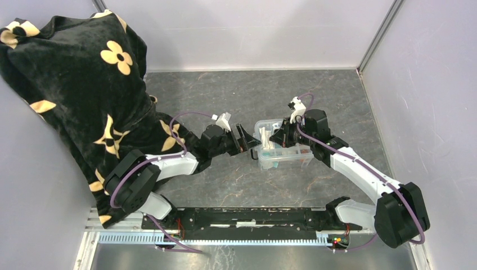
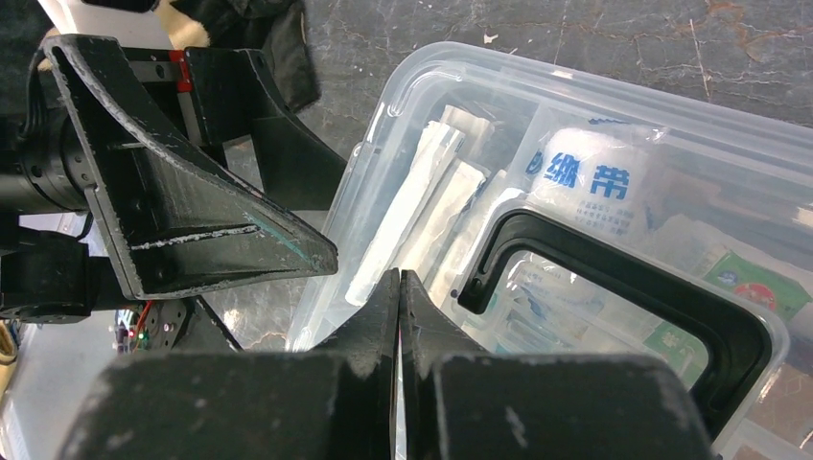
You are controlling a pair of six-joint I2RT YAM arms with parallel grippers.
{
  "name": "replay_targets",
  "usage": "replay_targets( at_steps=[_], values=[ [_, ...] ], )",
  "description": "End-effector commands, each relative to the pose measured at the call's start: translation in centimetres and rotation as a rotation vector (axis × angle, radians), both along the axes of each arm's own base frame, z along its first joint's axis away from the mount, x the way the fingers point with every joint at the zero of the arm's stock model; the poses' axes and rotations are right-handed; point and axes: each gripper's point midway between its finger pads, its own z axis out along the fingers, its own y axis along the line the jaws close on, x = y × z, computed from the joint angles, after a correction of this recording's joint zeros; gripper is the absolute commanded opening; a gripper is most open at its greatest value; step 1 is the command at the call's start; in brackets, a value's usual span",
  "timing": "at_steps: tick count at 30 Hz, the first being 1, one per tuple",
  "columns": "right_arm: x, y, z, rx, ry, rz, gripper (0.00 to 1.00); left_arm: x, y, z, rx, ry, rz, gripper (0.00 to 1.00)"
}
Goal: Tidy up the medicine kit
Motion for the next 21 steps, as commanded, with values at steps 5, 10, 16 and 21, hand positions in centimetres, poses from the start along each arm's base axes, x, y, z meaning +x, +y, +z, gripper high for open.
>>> replay_targets(
  at_steps=[5,10,16,21],
  values=[
    [0.0,-0.1,-0.1,-0.009,-0.014,-0.003,0.01,-0.8,-1.3,-0.4,-0.183,0.04,-0.025,1.0],
    [-0.1,0.0,0.2,-0.002,-0.015,0.001,0.01,-1.1,-2.0,-0.5,-0.262,0.053,-0.048,1.0],
    [0.0,0.0,0.7,-0.001,-0.022,0.001,0.01,-1.2,-1.7,-1.2,-0.248,0.067,-0.038,0.89],
    [-0.1,0.1,0.9,0.013,-0.022,0.003,0.01,-0.5,-0.1,-3.8,-0.072,0.101,0.037,0.78]
  ],
)
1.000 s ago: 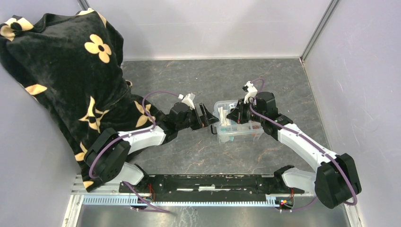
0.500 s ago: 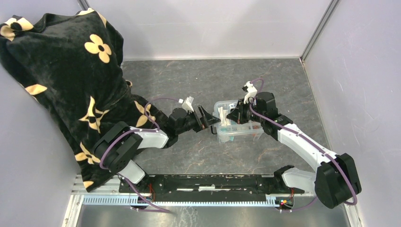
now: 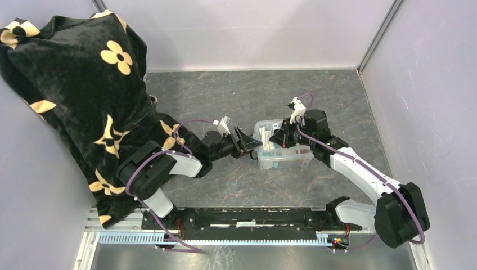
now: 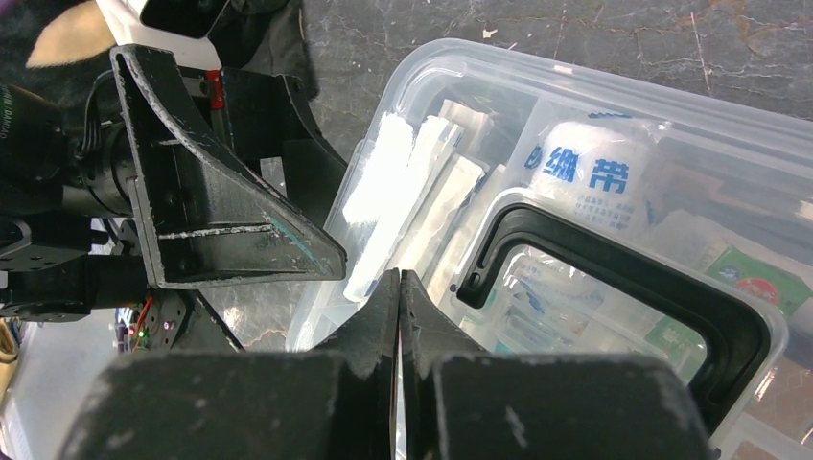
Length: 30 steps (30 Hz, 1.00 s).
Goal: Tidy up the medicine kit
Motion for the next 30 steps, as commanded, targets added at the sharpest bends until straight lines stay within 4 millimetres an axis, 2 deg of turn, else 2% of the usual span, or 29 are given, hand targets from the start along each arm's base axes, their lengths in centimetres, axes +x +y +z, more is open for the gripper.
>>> replay_targets(
  at_steps=[1,10,21,28,30],
  values=[
    [0.0,0.2,1.0,0.017,-0.029,0.003,0.01,0.3,1.9,-3.3,0.19,0.051,0.059,0.76],
    [-0.1,0.0,0.8,0.009,-0.024,0.001,0.01,0.8,2.4,-3.7,0.292,0.055,0.086,0.62],
    [-0.1,0.2,1.0,0.016,-0.026,0.01,0.01,1.6,4.0,-3.9,0.552,0.013,0.152,0.46],
    [-0.2,0.2,0.7,0.018,-0.021,0.008,0.01,1.9,4.6,-3.9,0.649,0.001,0.176,0.4],
    [-0.2,0.1,0.7,0.015,-0.02,0.004,0.01,1.8,4.7,-3.8,0.663,0.003,0.181,0.36]
  ],
)
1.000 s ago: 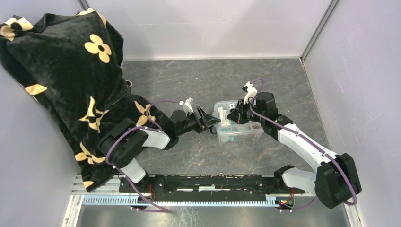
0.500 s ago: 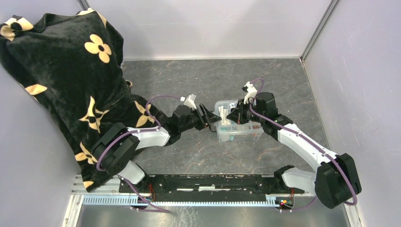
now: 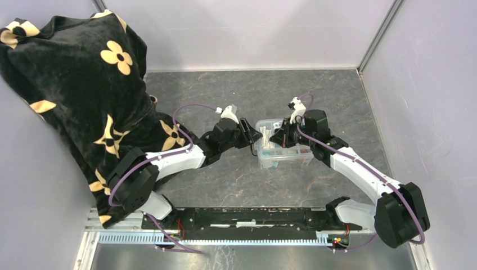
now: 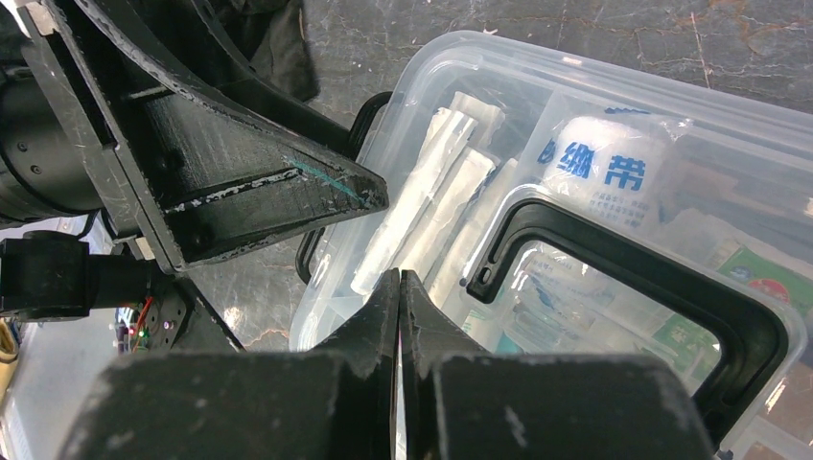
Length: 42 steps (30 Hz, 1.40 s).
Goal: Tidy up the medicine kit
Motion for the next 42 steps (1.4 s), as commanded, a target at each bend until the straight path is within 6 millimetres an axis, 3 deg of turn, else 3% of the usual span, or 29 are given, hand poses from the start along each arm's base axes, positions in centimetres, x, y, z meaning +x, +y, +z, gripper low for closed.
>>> replay_targets(
  at_steps=[1,10,18,23,33,38,42],
  values=[
    [-0.1,0.2,0.6,0.012,-0.02,0.005,0.01,-1.4,4.2,-5.6,0.302,0.082,0.037,0.34],
    [-0.1,0.1,0.3,0.002,-0.016,0.006,0.01,-1.6,4.3,-4.6,0.409,0.065,0.057,0.27],
    [-0.3,-0.1,-0.1,-0.004,-0.01,0.0,0.01,-2.1,3.3,-3.7,0.473,0.048,0.045,0.25],
    [-0.3,-0.3,-0.4,-0.013,-0.006,-0.005,0.01,-2.4,2.9,-3.4,0.518,0.043,0.044,0.18],
    [-0.5,-0.4,-0.7,-0.017,-0.002,-0.006,0.01,-2.8,2.5,-2.4,0.584,0.02,0.057,0.16],
    [-0.5,-0.4,-0.7,-0.019,-0.001,-0.007,0.01,-2.9,2.3,-1.8,0.57,0.013,0.056,0.17],
    [-0.4,-0.4,-0.4,-0.02,-0.008,-0.01,0.01,-2.8,2.1,-0.3,0.535,-0.006,0.067,0.31]
  ],
)
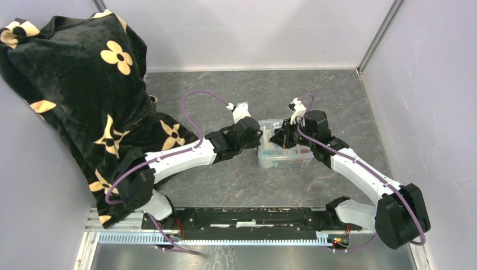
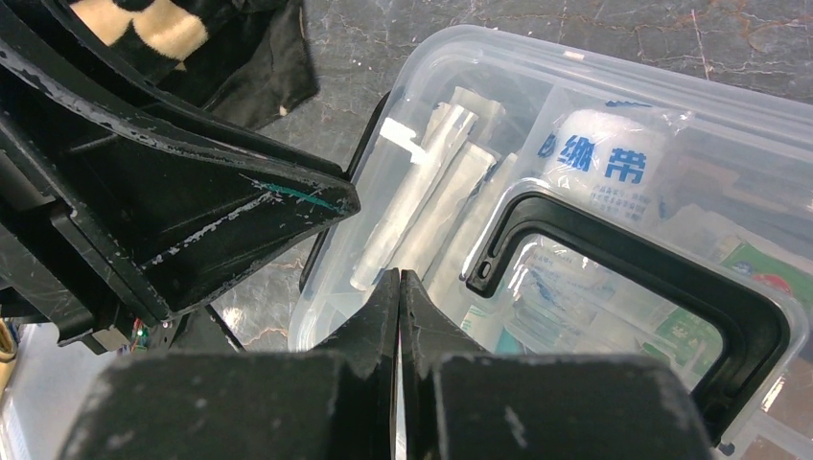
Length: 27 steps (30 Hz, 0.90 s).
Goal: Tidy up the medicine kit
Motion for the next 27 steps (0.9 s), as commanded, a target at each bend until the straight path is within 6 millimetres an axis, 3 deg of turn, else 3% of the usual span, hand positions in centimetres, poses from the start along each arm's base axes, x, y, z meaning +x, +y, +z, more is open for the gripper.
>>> replay_targets(
  at_steps=[1,7,11,14,17,22,25,27],
  values=[
    [-0.2,-0.4,-0.2,-0.021,-0.006,-0.012,0.01,-1.4,2.1,-1.5,0.136,0.045,-0.023,0.36],
    [0.0,-0.4,0.1,-0.019,-0.012,-0.015,0.01,-0.8,0.7,2.2,0.077,0.003,-0.055,0.52],
    [0.1,-0.5,0.4,-0.025,-0.023,-0.024,0.01,-0.7,0.5,3.8,0.054,-0.016,-0.061,0.58],
    [0.5,-0.7,1.4,-0.026,-0.053,-0.037,0.01,-0.7,0.7,6.1,0.012,-0.054,-0.06,0.64],
    [1.0,-0.6,3.1,-0.023,-0.09,-0.042,0.02,-0.9,0.7,9.2,-0.046,-0.122,-0.099,0.7],
    [2.5,-1.1,7.7,-0.03,-0.191,-0.079,0.04,-2.1,1.0,14.9,-0.114,-0.247,-0.205,0.73],
    [2.9,-2.4,10.3,-0.067,-0.263,-0.132,0.09,-2.7,2.9,17.0,-0.108,-0.298,-0.194,0.76],
    [2.7,-3.9,11.5,-0.114,-0.315,-0.18,0.17,-2.8,5.3,17.7,-0.073,-0.323,-0.136,0.79]
  ],
)
